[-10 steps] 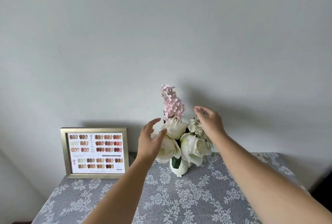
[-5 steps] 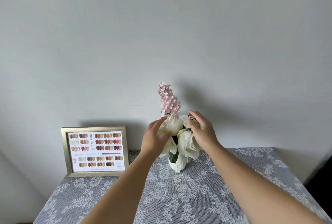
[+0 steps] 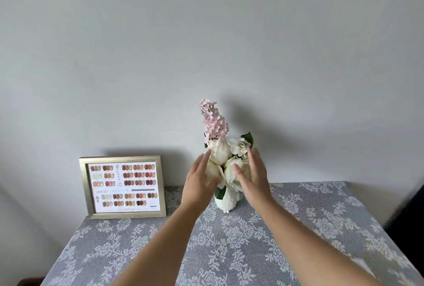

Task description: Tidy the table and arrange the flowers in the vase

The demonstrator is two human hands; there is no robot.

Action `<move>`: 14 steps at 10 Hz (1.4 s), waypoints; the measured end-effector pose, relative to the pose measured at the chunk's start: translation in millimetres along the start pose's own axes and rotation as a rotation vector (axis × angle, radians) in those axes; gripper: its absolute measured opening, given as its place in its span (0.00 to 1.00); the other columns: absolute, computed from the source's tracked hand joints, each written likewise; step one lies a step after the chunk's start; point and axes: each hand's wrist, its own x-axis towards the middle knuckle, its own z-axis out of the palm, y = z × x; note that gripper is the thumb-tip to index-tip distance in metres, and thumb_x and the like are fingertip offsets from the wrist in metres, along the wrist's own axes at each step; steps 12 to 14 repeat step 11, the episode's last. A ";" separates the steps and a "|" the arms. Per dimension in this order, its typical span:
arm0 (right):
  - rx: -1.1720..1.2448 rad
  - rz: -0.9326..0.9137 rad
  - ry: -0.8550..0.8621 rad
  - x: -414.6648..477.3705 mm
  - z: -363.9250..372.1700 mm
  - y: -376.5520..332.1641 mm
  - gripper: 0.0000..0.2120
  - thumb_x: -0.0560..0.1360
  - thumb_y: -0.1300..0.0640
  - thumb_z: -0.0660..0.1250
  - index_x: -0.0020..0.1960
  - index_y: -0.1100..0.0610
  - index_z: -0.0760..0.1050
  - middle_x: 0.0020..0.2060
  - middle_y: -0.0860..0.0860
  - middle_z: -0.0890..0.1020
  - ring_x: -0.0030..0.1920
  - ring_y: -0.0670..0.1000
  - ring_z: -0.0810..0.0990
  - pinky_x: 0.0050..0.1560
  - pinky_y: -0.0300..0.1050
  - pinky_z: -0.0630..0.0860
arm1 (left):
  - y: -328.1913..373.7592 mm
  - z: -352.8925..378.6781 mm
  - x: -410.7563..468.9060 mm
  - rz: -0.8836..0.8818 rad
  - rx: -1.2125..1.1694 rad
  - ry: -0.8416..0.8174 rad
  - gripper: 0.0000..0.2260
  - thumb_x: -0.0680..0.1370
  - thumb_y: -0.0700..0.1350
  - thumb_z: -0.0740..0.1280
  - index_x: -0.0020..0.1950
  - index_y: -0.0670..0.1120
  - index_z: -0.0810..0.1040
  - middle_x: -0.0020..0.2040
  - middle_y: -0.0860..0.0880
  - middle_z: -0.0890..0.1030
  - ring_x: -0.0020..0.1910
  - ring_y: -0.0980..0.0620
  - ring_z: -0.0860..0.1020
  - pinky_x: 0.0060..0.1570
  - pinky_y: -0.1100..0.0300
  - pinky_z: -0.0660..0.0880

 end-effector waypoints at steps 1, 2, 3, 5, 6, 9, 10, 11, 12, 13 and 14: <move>0.014 -0.001 -0.027 2.0 0.9 -1.0 0.32 0.74 0.39 0.58 0.73 0.40 0.48 0.75 0.45 0.46 0.74 0.49 0.45 0.69 0.59 0.62 | 2.4 -1.3 -0.7 0.031 0.018 -0.013 0.31 0.73 0.46 0.68 0.72 0.62 0.59 0.73 0.53 0.65 0.68 0.50 0.67 0.66 0.52 0.67; -0.020 0.000 -0.012 1.4 -4.4 -1.3 0.32 0.73 0.38 0.58 0.73 0.38 0.47 0.75 0.46 0.47 0.74 0.49 0.45 0.68 0.62 0.61 | 1.2 -5.0 -1.1 0.044 0.024 -0.008 0.33 0.72 0.48 0.70 0.72 0.60 0.59 0.72 0.52 0.65 0.67 0.50 0.67 0.64 0.54 0.67; -0.047 0.003 0.059 -2.8 -12.0 -3.7 0.35 0.71 0.34 0.55 0.73 0.39 0.46 0.75 0.49 0.46 0.74 0.52 0.47 0.69 0.62 0.58 | -0.6 -10.8 -4.1 0.006 0.003 0.051 0.35 0.70 0.50 0.73 0.72 0.59 0.59 0.73 0.51 0.64 0.69 0.51 0.65 0.63 0.58 0.63; -0.075 -0.052 0.110 -20.4 -9.0 1.8 0.34 0.72 0.36 0.54 0.73 0.40 0.43 0.75 0.48 0.44 0.74 0.51 0.46 0.71 0.53 0.55 | -6.6 -14.2 -22.5 -0.025 -0.048 0.221 0.29 0.69 0.50 0.74 0.68 0.57 0.68 0.66 0.50 0.71 0.61 0.53 0.72 0.60 0.56 0.71; -0.027 -0.032 0.057 -23.3 -2.8 5.6 0.35 0.73 0.37 0.55 0.73 0.41 0.41 0.75 0.47 0.44 0.74 0.48 0.46 0.69 0.45 0.58 | -9.4 -7.4 -30.6 -0.062 -0.082 0.207 0.25 0.71 0.49 0.72 0.66 0.59 0.70 0.61 0.52 0.74 0.51 0.48 0.78 0.54 0.54 0.76; -0.091 -0.002 0.004 -23.0 -2.0 5.4 0.34 0.74 0.40 0.57 0.73 0.39 0.41 0.75 0.46 0.47 0.74 0.47 0.46 0.66 0.42 0.58 | -4.1 -5.2 -24.3 -0.089 -0.123 0.175 0.23 0.71 0.45 0.72 0.64 0.59 0.73 0.57 0.54 0.77 0.52 0.58 0.73 0.53 0.64 0.67; -0.099 -0.019 0.022 -26.8 -8.3 5.8 0.34 0.75 0.40 0.57 0.72 0.37 0.39 0.75 0.46 0.45 0.74 0.47 0.46 0.69 0.44 0.58 | -9.3 -7.5 -27.9 -0.104 -0.100 0.168 0.25 0.71 0.50 0.72 0.66 0.59 0.71 0.60 0.52 0.75 0.53 0.53 0.76 0.55 0.58 0.73; -0.134 0.001 0.014 -38.0 -18.1 9.1 0.34 0.74 0.36 0.54 0.72 0.38 0.38 0.75 0.46 0.45 0.73 0.48 0.48 0.56 0.38 0.71 | -19.0 -10.3 -39.5 -0.139 -0.088 0.184 0.29 0.69 0.49 0.74 0.68 0.56 0.68 0.60 0.50 0.74 0.52 0.53 0.77 0.55 0.53 0.76; -0.134 0.001 0.014 -38.0 -18.1 9.1 0.34 0.74 0.36 0.54 0.72 0.38 0.38 0.75 0.46 0.45 0.73 0.48 0.48 0.56 0.38 0.71 | -19.0 -10.3 -39.5 -0.139 -0.088 0.184 0.29 0.69 0.49 0.74 0.68 0.56 0.68 0.60 0.50 0.74 0.52 0.53 0.77 0.55 0.53 0.76; -0.134 0.001 0.014 -38.0 -18.1 9.1 0.34 0.74 0.36 0.54 0.72 0.38 0.38 0.75 0.46 0.45 0.73 0.48 0.48 0.56 0.38 0.71 | -19.0 -10.3 -39.5 -0.139 -0.088 0.184 0.29 0.69 0.49 0.74 0.68 0.56 0.68 0.60 0.50 0.74 0.52 0.53 0.77 0.55 0.53 0.76; -0.134 0.001 0.014 -38.0 -18.1 9.1 0.34 0.74 0.36 0.54 0.72 0.38 0.38 0.75 0.46 0.45 0.73 0.48 0.48 0.56 0.38 0.71 | -19.0 -10.3 -39.5 -0.139 -0.088 0.184 0.29 0.69 0.49 0.74 0.68 0.56 0.68 0.60 0.50 0.74 0.52 0.53 0.77 0.55 0.53 0.76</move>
